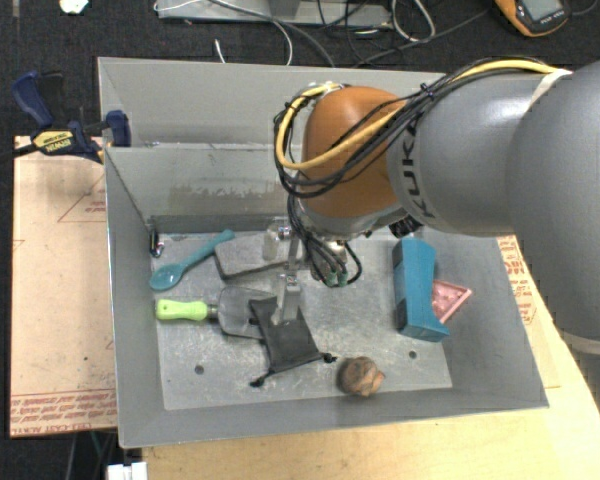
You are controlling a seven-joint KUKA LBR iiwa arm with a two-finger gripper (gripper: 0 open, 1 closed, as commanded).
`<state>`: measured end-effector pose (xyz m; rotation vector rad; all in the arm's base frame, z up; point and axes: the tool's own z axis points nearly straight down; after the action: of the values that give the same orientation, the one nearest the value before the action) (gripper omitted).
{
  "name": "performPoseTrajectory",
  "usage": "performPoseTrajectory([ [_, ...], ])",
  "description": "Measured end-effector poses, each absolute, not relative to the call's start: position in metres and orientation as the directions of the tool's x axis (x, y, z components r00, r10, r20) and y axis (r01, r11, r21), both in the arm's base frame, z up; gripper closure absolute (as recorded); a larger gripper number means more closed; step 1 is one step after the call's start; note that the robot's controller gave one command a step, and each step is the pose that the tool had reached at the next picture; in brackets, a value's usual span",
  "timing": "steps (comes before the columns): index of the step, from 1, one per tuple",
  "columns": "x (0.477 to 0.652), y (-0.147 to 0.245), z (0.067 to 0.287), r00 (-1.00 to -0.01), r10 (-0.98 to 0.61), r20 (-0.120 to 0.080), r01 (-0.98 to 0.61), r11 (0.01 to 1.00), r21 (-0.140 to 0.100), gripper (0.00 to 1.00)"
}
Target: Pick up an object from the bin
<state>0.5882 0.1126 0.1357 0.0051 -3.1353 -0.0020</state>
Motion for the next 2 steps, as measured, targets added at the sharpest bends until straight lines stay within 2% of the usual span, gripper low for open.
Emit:
performPoseTrajectory([
  [1,0.590,0.112,0.141,-1.000,-0.001,0.000,-0.001,1.000,0.002,0.00],
  [2,0.565,0.115,0.083,-0.999,0.035,-0.001,0.035,0.999,0.004,0.00],
])
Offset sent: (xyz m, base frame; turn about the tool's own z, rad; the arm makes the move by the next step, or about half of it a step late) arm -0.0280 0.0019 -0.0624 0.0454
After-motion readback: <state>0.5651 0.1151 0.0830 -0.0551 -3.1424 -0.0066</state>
